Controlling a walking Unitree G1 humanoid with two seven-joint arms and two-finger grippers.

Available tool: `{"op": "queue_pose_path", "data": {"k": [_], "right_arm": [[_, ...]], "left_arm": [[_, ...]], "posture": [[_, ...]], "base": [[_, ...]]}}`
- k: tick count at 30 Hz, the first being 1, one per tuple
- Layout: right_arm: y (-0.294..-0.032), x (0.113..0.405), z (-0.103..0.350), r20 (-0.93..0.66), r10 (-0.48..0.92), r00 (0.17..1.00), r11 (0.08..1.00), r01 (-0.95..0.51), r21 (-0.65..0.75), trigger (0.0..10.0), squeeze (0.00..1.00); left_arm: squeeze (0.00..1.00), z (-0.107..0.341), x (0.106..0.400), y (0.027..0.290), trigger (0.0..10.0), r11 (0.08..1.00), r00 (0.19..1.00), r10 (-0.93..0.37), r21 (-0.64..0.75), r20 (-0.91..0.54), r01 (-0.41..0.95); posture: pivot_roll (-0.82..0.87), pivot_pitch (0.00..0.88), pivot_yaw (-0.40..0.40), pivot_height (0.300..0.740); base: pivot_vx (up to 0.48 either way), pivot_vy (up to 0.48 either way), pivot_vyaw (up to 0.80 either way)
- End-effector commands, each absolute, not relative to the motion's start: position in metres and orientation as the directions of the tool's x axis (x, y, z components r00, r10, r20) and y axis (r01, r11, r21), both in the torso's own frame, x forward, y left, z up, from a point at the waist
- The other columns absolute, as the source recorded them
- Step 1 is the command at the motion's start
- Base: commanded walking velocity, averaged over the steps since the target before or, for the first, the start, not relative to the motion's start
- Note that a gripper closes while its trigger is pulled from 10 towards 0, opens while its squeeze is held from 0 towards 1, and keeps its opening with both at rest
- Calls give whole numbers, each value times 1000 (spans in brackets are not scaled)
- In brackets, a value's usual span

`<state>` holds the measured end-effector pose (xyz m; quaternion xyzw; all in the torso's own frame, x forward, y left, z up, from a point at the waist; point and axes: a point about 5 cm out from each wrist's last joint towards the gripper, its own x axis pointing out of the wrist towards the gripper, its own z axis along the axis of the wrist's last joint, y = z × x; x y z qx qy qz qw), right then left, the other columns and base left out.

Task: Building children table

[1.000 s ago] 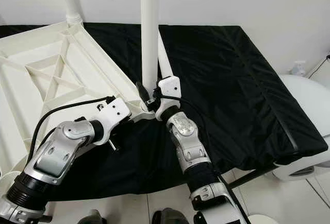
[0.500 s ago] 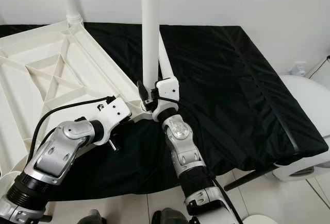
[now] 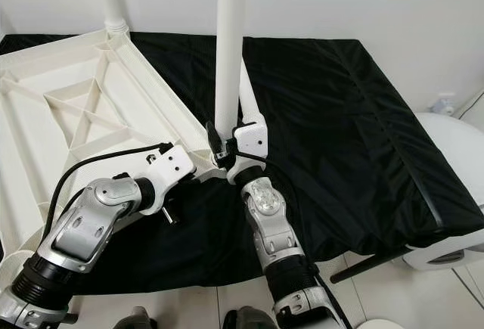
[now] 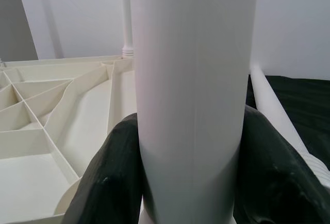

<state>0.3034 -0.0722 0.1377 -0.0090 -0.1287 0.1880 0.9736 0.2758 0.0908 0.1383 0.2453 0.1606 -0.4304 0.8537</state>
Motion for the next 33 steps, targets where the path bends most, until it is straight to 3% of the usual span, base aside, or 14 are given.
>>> {"op": "queue_pose_path", "data": {"k": [1,21,33], "right_arm": [[-86,297,101,74,325,943,945,-320,-66,10000,0],[-77,314,106,82,125,989,992,-123,-37,10000,0],[-81,305,103,149,174,973,985,-175,-10,10000,0]], "left_arm": [[0,144,276,91,10000,544,626,-644,311,-440,779],[0,157,280,83,10000,553,631,-656,305,-414,775],[0,162,283,85,10000,567,644,-648,308,-405,764]], "posture": [[66,45,-96,740],[80,74,-85,740],[82,79,-82,740]], "base": [[0,0,0],[0,0,0],[0,0,0]]}}
